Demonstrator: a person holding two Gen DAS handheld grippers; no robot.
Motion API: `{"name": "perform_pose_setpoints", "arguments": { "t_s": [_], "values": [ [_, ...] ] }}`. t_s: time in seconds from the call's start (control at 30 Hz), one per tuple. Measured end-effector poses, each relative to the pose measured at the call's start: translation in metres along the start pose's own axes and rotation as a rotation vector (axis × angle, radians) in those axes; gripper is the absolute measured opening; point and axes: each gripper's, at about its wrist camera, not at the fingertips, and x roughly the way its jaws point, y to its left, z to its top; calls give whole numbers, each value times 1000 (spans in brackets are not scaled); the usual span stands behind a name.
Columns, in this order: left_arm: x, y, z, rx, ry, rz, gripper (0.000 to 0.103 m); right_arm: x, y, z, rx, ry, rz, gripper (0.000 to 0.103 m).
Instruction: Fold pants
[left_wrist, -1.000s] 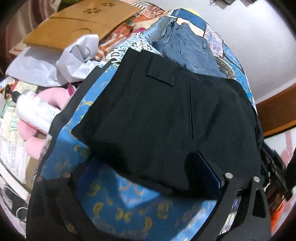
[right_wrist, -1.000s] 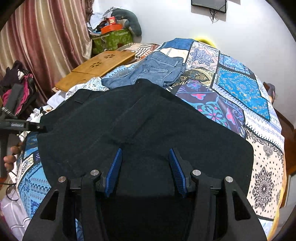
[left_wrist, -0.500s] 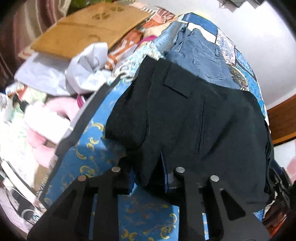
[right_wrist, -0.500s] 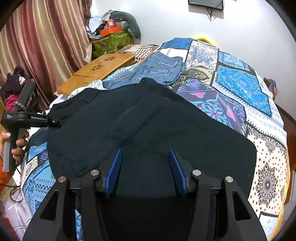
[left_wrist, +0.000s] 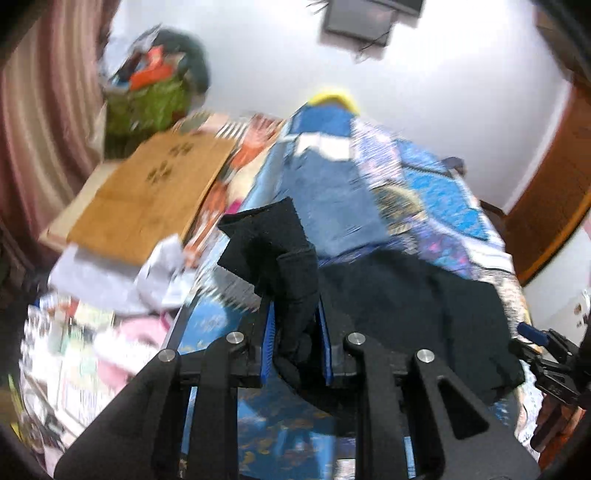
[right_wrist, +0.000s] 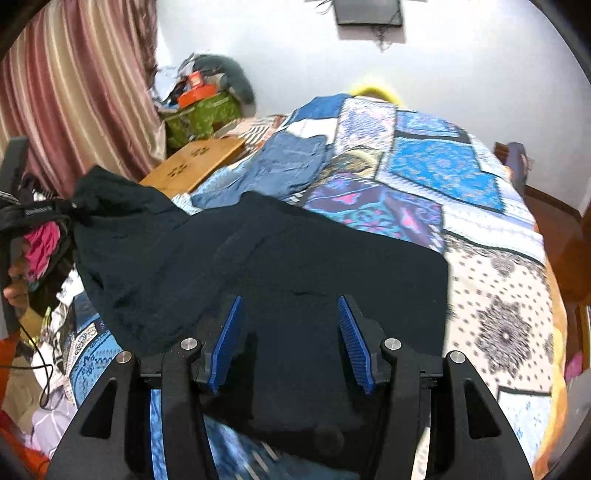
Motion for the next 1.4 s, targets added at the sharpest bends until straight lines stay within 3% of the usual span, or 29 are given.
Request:
{"name": "perform_pose_setpoints", "arguments": {
  "t_s": [0.13, 0.43, 0.67, 1.0, 1.13, 1.27, 1.4],
  "values": [
    [-19, -30, 18, 38, -42, -91, 18, -20, -24, -13, 54, -23, -46, 51],
    [-30, -106, 38, 173, -75, -166, 17, -42, -81, -56, 198, -4, -135, 51],
    [-22, -168, 39, 253, -20, -282, 17, -18, -84, -86, 224, 95, -69, 51],
    [-8, -269, 18, 414, 28, -383, 17, -17, -90, -92, 260, 55, -23, 53],
    [15, -299, -4, 477, 102, -400, 17, -17, -93, -95, 281, 45, -9, 54],
    [53, -322, -37, 525, 258, -394, 18, -18, -94, -97, 287, 39, -2, 54],
    [70, -334, -62, 587, 344, -370, 21, -20, -94, -99, 286, 44, 3, 55]
  ]
}}
